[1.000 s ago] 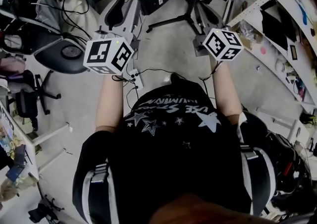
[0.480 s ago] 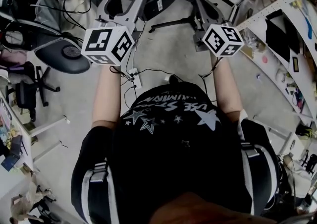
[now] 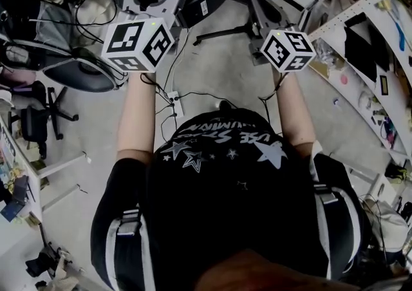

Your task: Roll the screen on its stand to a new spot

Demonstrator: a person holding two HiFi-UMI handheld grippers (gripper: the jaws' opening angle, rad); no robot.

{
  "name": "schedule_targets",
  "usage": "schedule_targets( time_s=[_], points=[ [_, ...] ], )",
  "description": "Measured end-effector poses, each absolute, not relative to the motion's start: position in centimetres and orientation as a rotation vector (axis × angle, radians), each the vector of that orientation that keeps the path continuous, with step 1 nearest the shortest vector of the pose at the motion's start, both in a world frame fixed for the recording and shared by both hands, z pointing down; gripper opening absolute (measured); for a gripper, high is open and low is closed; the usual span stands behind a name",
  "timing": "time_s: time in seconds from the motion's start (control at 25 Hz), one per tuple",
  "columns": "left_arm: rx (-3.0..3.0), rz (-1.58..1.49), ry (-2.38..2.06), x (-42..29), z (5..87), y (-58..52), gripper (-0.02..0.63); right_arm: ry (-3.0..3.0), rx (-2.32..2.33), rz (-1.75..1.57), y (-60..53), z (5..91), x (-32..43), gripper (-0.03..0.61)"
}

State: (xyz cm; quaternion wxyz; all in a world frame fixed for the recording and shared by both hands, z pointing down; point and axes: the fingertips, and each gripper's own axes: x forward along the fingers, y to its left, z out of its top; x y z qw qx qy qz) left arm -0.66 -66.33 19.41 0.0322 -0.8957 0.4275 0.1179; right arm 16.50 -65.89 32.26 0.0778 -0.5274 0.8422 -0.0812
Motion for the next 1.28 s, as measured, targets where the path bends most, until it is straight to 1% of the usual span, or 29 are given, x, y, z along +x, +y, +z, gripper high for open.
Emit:
schedule_targets(
  time_s=[0.28,0.32,0.36,1.28],
  points=[
    [-2.761,0.366,1.337,-0.6,18.8,-66.3,0.236,2.539,-1.572,-0.14,-65.8,30.2,15.9,0.008],
    [-2.774,0.377,1.331,-0.6,18.8,-66.1,0.23,2.544,-1.571,-0.125,-65.7,29.9,15.7,0.008],
    [-2.783,0.383,1.328,-0.5,18.8,-66.0,0.186,2.549,-1.57,-0.111,-65.5,29.7,15.6,0.008],
    [-2.818,0.465,1.294,-1.0,19.0,-63.1,0.167,2.501,-1.643,-0.091,-61.0,29.2,13.1,0.008]
  ],
)
